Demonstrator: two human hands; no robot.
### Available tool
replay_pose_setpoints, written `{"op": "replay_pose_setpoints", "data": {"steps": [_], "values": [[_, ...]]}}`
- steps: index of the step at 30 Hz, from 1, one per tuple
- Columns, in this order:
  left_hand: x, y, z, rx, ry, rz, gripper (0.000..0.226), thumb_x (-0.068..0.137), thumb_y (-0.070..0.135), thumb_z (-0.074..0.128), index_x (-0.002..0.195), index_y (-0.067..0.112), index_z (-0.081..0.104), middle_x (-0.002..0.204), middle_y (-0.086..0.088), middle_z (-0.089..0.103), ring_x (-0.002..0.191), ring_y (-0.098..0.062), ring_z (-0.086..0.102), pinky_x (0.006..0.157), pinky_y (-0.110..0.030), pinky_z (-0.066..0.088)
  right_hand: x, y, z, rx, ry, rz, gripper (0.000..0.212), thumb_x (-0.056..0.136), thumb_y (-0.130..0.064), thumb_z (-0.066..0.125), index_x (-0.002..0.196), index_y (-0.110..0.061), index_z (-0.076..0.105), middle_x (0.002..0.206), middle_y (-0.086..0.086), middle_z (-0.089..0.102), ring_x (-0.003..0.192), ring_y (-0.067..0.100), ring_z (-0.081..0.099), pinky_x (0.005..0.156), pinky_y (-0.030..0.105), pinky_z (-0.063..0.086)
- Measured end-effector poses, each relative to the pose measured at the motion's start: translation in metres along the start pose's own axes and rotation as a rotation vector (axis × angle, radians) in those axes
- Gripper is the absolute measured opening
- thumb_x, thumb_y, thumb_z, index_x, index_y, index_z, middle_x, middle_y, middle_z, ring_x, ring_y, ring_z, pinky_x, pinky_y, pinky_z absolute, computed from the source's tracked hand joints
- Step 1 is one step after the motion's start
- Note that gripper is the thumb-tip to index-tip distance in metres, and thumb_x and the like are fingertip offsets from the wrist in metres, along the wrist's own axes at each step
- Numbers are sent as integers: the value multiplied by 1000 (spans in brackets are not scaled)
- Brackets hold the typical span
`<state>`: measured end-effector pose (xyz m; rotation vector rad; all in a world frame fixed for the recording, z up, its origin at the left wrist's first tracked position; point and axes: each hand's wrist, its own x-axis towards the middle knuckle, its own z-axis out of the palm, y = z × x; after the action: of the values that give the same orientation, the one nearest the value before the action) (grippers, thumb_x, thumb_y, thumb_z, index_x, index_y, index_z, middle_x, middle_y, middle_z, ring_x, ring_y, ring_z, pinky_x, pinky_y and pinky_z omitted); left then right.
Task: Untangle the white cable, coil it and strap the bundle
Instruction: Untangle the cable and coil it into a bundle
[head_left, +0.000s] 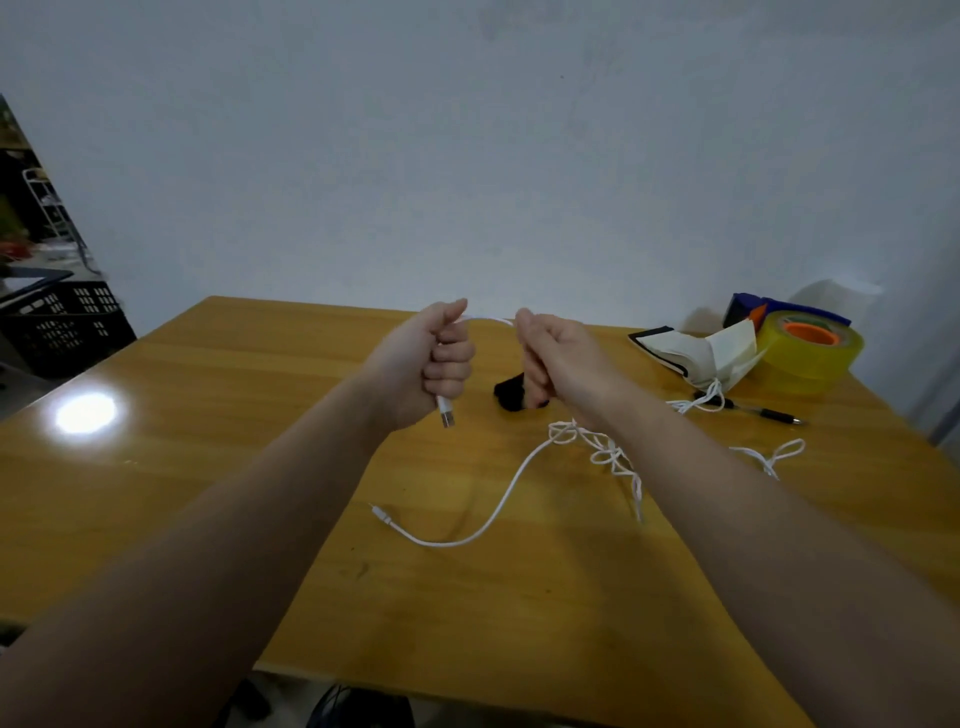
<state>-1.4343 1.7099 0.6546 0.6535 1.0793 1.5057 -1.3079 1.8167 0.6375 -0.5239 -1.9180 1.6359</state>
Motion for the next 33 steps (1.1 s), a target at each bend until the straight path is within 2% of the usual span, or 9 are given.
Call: {"op": "replay_pose_setpoints", "data": {"steps": [5, 7, 10, 14, 19, 23, 26, 31, 33], "values": [[-5, -4, -12, -203, 143, 144, 46, 99, 26, 39, 54, 18, 34, 62, 0, 57, 46, -11, 51, 59, -24, 40, 3, -3, -30, -515, 65, -218, 22, 92, -22, 58, 84, -2, 61, 58, -1, 43, 47, 1, 35, 50, 12, 32], [-11, 2, -18, -369, 167, 249, 47, 99, 21, 37, 53, 15, 37, 89, -13, 72, 74, -20, 71, 74, -32, 50, 4, 4, -50, -625, 119, -211, 21, 93, -24, 56, 87, -8, 68, 66, -2, 53, 56, 1, 42, 58, 18, 35], [-18, 9, -21, -482, 151, 365, 38, 100, 17, 33, 63, 12, 40, 116, -24, 65, 106, -30, 66, 88, -38, 52, -1, 16, -69, -627, 196, -126, 21, 94, -26, 54, 92, -13, 70, 64, -8, 53, 59, 3, 44, 61, 21, 35], [-4, 2, -7, -196, 139, 386, 39, 100, 13, 36, 65, 8, 54, 121, -10, 58, 119, -20, 53, 105, -37, 40, -10, 16, -43, -885, -145, -119, 21, 96, -20, 51, 108, -19, 68, 85, -11, 60, 78, 3, 54, 71, 25, 43], [7, -5, 7, 533, 207, 298, 23, 100, 27, 45, 94, 16, 64, 105, 11, 57, 115, -7, 44, 94, -31, 25, -22, -2, -2, -1397, -537, -239, 34, 97, -25, 44, 122, -43, 56, 104, -1, 45, 94, 20, 50, 75, 36, 44], [4, -6, 9, 711, 140, 167, 18, 98, 30, 48, 89, 19, 60, 90, 2, 61, 88, -11, 58, 83, -31, 43, -18, -22, -2, -1280, -329, -416, 18, 92, -22, 55, 106, -25, 67, 114, -5, 56, 105, 14, 53, 72, 30, 41], [2, -8, 13, 678, 85, 151, 17, 99, 21, 46, 89, 12, 56, 77, -10, 61, 67, -18, 59, 62, -22, 50, -15, -26, -9, -1012, -181, -342, 14, 82, -25, 69, 86, -18, 57, 92, -2, 65, 87, 18, 58, 72, 36, 47], [1, -13, 22, 807, -27, 96, 43, 101, 40, 35, 65, 18, 40, 51, 5, 36, 47, -12, 28, 45, -24, 26, -14, -22, -17, -712, -84, -234, 59, 72, -35, 78, 120, -26, 44, 106, -9, 56, 76, 5, 53, 67, 22, 40], [2, -13, 26, 769, 9, 84, 50, 97, 56, 27, 64, 21, 36, 49, 8, 26, 44, -10, 18, 42, -23, 15, -16, -22, -21, -497, -194, -136, 50, 80, -27, 73, 125, -20, 51, 89, -15, 64, 66, 7, 56, 61, 21, 42]]}}
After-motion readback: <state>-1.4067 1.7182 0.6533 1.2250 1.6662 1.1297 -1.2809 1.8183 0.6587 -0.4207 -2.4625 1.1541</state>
